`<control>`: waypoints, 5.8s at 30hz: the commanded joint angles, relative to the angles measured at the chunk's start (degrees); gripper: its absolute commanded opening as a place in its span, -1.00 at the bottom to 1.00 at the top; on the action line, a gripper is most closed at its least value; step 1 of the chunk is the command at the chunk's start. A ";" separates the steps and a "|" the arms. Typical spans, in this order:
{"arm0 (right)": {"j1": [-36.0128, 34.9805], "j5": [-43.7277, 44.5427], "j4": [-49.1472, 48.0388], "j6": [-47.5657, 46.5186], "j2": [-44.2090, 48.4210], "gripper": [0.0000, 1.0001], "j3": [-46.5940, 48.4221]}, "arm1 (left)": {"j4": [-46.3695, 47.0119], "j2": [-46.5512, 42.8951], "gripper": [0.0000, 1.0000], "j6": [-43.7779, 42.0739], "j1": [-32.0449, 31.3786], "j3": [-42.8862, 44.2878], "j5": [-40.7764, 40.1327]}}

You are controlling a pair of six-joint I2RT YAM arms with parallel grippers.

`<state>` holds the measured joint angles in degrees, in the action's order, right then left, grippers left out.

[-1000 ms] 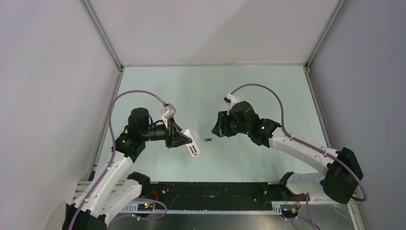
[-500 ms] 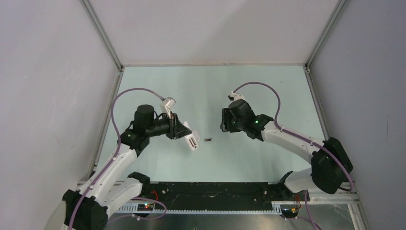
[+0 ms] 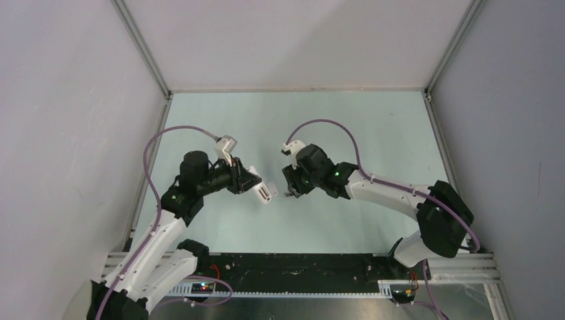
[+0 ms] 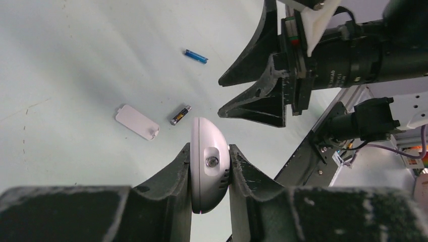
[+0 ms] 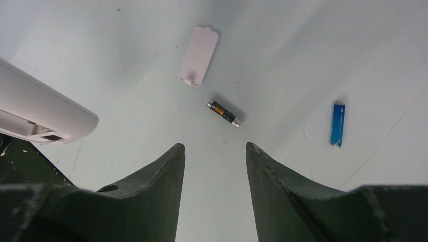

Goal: Load the batteries into the remote control
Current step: Pick up the battery from the center of the board, then load the battery into the remote control.

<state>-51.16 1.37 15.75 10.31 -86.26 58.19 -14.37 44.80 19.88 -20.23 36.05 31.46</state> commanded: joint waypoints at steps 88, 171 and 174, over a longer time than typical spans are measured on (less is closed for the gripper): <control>-9.38 2.07 -0.93 17.34 17.48 -0.98 1.10 | -3.84 17.06 -0.99 22.61 -0.13 10.06 12.16; -18.21 12.58 2.64 13.97 14.08 -0.24 1.75 | -6.62 12.64 -1.00 22.36 -0.96 8.17 12.69; -18.21 13.65 4.04 15.85 17.01 0.06 1.71 | -6.67 12.76 -1.00 22.31 -1.00 8.20 12.30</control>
<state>-69.49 12.93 18.41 23.40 -74.26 58.94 -22.24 57.39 43.03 -20.86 41.60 42.46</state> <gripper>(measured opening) 0.466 0.297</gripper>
